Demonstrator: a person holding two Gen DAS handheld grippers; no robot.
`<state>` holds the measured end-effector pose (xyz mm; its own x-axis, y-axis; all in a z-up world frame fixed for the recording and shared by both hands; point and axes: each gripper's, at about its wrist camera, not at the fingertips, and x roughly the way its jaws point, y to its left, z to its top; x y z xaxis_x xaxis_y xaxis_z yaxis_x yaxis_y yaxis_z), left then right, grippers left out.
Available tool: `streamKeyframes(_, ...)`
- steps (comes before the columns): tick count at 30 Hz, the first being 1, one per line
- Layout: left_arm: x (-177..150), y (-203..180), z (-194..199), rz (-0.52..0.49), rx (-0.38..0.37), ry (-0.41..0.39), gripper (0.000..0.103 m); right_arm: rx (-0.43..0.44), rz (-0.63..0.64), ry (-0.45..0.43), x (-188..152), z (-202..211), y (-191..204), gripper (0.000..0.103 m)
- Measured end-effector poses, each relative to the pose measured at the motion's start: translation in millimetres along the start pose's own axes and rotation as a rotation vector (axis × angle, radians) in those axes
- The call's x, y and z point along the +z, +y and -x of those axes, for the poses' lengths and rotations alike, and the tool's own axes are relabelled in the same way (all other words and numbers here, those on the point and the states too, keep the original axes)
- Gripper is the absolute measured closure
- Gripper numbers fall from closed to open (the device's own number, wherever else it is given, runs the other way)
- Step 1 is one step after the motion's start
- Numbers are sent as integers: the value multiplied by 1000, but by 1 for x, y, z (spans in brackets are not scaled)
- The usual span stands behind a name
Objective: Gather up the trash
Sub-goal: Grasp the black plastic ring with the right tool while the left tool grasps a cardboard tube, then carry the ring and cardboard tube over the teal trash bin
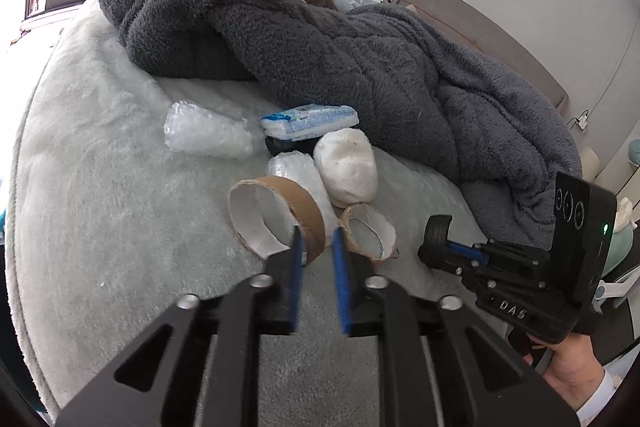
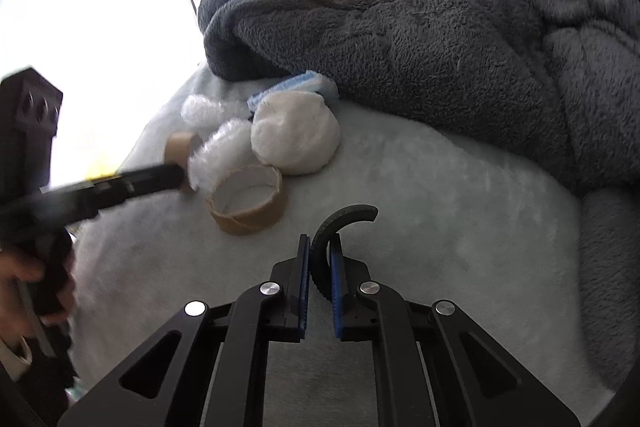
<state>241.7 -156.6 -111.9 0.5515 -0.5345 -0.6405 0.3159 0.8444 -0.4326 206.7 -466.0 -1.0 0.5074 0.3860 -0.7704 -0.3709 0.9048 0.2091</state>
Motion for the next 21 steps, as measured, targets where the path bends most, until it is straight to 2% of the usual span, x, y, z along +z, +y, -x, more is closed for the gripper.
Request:
streamKeyframes(3, 1, -1, 5, -14, 10, -11, 98, 5, -15, -16, 5, 2, 2, 94)
streamKeyframes(15, 8, -2, 34, -101, 85, -54, 98, 56, -34, -84, 27, 14, 22, 94)
streamKeyframes(21, 10, 17, 53, -113, 129, -68, 98, 84, -30, -110, 42, 10, 47, 94)
